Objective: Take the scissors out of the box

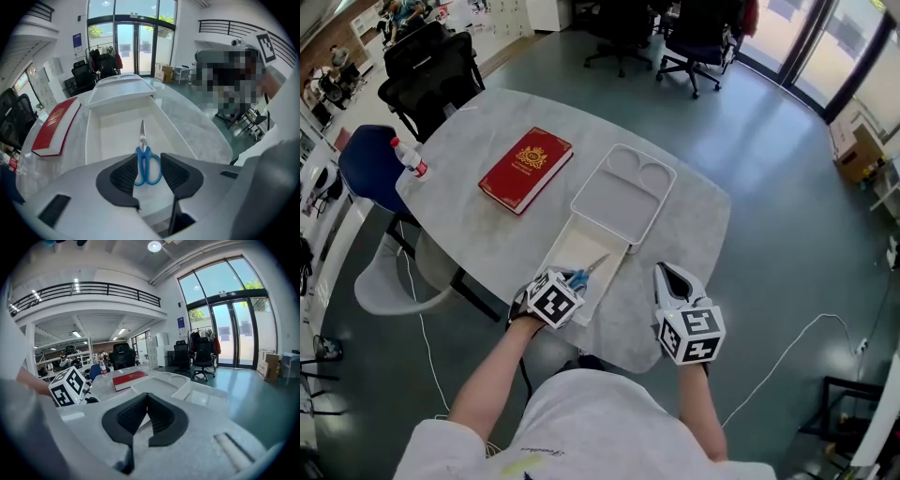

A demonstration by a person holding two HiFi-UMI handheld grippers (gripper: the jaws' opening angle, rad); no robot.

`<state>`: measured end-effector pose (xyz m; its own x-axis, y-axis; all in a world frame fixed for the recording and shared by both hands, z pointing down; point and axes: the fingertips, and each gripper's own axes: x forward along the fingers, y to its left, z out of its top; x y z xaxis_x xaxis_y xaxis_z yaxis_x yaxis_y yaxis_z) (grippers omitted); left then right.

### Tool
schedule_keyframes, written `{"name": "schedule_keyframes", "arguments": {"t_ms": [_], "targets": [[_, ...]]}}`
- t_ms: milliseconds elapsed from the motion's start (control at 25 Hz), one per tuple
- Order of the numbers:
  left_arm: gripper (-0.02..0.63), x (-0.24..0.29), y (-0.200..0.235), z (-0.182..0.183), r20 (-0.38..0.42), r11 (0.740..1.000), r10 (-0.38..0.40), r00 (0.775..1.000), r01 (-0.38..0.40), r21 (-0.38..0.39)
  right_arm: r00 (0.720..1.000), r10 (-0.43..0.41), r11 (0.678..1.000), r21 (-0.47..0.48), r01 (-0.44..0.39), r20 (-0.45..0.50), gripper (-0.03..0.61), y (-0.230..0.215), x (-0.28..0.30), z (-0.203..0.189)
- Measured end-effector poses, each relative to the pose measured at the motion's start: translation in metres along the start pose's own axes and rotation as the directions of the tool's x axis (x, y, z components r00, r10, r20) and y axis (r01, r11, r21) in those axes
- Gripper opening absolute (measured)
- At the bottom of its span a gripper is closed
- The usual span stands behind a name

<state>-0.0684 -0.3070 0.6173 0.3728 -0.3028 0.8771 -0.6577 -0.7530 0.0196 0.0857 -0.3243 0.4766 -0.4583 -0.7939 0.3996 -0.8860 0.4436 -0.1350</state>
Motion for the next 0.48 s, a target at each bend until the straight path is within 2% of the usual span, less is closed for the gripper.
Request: {"name": "schedule_keyframes", "arguments": {"t_ms": [120,480], "targets": [[0.137,0.008,-0.001,0.002,-0.041,0.999,-0.026,0.999,0.027,0.037,1.000,-0.023,1.000,0.009,0.023,0.000,0.006,-0.006,-0.001,0.000],[0.137,0.029,0.002,-0.010,-0.166,0.997,-0.047,0.985,0.058,0.060,0.997,-0.077,0.996,0.043,0.077,0.005,0.006,-0.021,-0.005,-0.004]]}}
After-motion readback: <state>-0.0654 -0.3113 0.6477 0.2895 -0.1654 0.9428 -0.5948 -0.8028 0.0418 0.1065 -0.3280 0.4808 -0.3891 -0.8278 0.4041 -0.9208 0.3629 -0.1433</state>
